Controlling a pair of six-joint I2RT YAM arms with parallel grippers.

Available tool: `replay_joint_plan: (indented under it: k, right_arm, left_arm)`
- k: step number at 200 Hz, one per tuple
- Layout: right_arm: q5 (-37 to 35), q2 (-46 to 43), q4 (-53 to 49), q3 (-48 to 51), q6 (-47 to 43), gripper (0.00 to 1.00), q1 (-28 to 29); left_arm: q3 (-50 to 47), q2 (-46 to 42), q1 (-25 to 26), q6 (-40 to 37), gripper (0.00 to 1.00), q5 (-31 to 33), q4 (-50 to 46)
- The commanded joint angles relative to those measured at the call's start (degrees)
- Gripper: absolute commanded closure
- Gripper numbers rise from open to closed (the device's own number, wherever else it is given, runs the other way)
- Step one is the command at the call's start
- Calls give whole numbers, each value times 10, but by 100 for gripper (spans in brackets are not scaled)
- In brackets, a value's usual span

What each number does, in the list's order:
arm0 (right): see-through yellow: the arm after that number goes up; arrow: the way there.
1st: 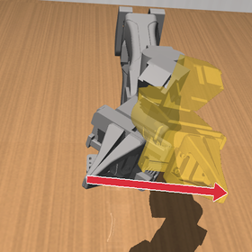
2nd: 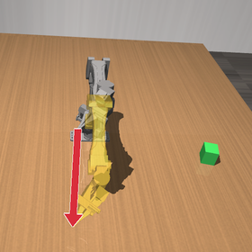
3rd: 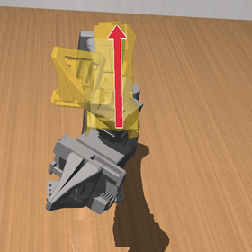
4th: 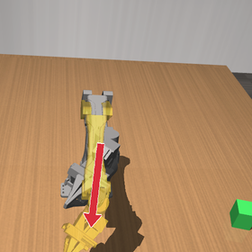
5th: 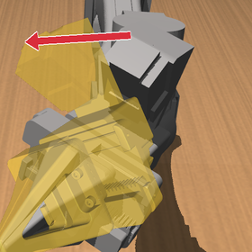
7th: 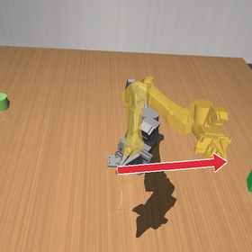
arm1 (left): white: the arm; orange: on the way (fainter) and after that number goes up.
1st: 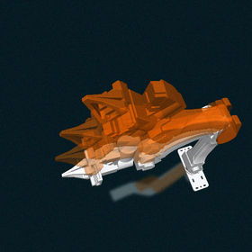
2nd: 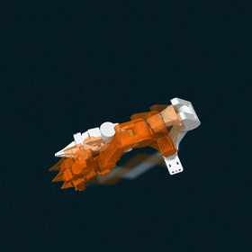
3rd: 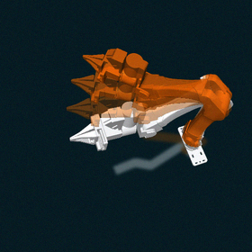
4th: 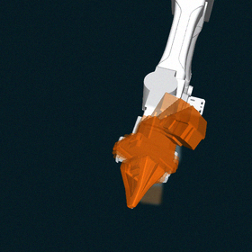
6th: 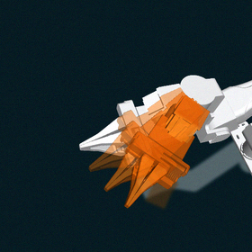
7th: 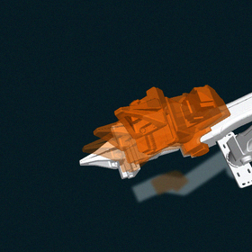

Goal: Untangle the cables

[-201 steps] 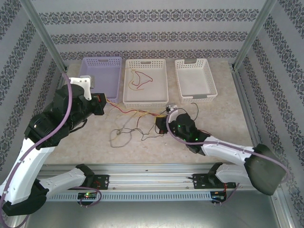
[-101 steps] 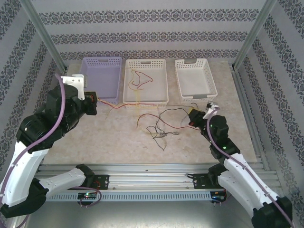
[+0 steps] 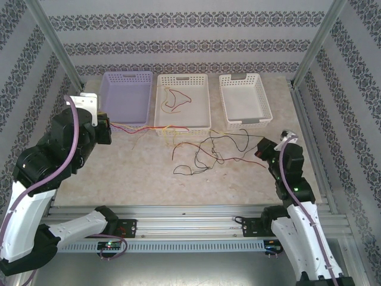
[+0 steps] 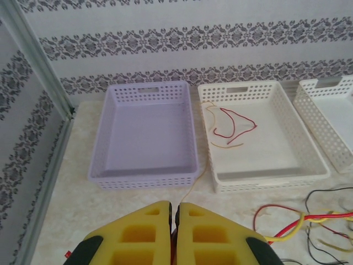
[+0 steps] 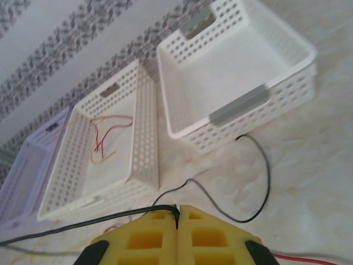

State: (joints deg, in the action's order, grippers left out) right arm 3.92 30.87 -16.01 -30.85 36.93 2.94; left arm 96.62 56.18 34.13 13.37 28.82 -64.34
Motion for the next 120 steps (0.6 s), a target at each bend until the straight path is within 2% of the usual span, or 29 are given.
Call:
replay_joint_plan:
  k: [1, 30, 65, 98, 120]
  right_arm:
    - [14, -2, -71, -20, -1, 100, -56]
    - [52, -3, -98, -42, 3, 100, -120]
    - [66, -3, -116, -76, 3, 100, -149]
    - [145, 4, -87, -105, 28, 100, -153]
    - [166, 5, -78, -146, 43, 100, -153]
  left_arm:
    - [14, -8, -1, -33, 100, 59, -25]
    - [15, -14, -2, -47, 100, 83, -30]
    - [7, -16, -2, -51, 100, 92, -32]
    - [-22, -16, -2, -23, 100, 40, -27]
    - [-54, -14, -2, -1, 100, -11, -11]
